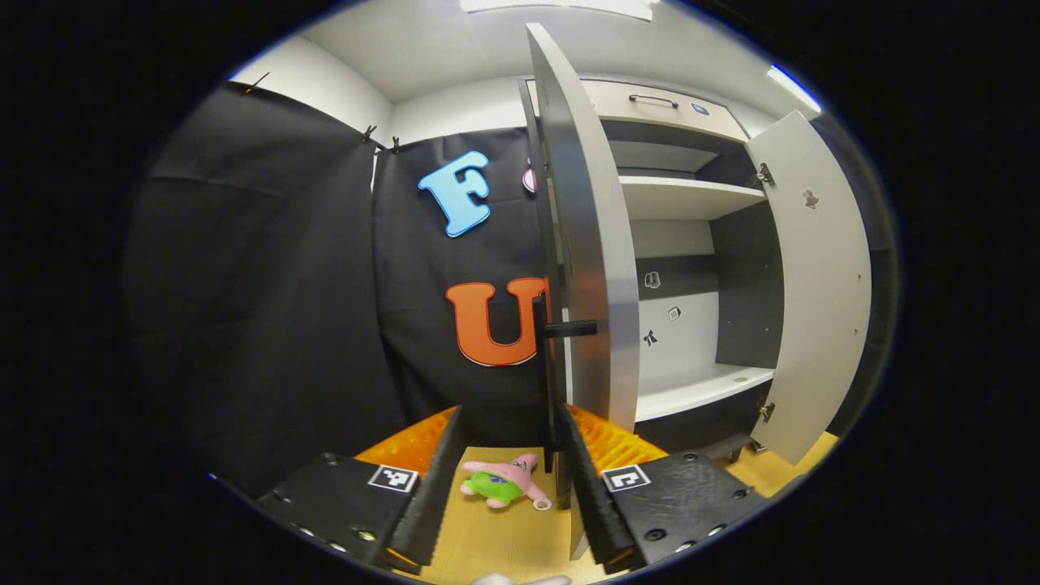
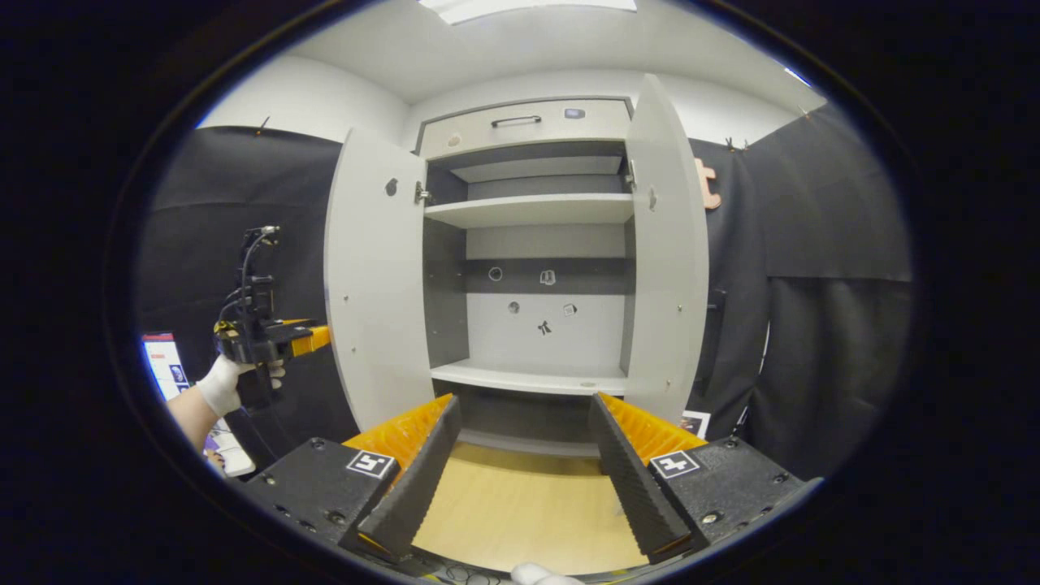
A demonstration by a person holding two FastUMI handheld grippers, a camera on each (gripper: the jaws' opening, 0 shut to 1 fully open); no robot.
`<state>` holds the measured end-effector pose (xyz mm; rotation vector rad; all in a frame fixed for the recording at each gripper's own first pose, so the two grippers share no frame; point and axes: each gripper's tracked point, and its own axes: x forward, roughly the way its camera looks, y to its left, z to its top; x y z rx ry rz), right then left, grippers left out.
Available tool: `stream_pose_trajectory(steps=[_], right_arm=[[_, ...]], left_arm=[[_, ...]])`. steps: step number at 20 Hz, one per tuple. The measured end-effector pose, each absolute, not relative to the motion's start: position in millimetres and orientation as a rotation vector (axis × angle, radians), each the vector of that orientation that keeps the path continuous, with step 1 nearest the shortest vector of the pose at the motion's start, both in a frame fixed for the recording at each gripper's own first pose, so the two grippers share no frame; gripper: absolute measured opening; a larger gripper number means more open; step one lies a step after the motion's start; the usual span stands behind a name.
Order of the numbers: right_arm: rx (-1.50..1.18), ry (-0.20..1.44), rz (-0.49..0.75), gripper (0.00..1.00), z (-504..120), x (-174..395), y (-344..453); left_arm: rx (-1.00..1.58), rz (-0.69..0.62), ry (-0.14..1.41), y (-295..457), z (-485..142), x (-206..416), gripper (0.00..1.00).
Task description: Open the right door of the double-door shoe cabinet with the right hand, and open the left door with the left hand.
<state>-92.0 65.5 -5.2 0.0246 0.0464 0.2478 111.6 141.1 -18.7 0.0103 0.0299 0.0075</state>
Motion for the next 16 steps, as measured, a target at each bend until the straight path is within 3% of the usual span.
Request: stream_pose_trajectory(steps=[1,3,9,16], right_arm=[[0.025,0.048,0.248,0.99,-6,-93,64],[0.03,0.047,0.247,0.99,-6,-94,64],[0.02,0.039,0.238,0.99,-3,-95,62],[0.022,0.01,0.202,0.99,10,-92,54]], left_arm=[[-0.008,0.007,0.042,143,-22,107,0.83],[-0.019,0.034,0.075,151,-30,100,0.98],[-0.052,0.044,0.107,150,-33,70,0.98],[0.026,0.043,0.047,107,9,32,0.97]])
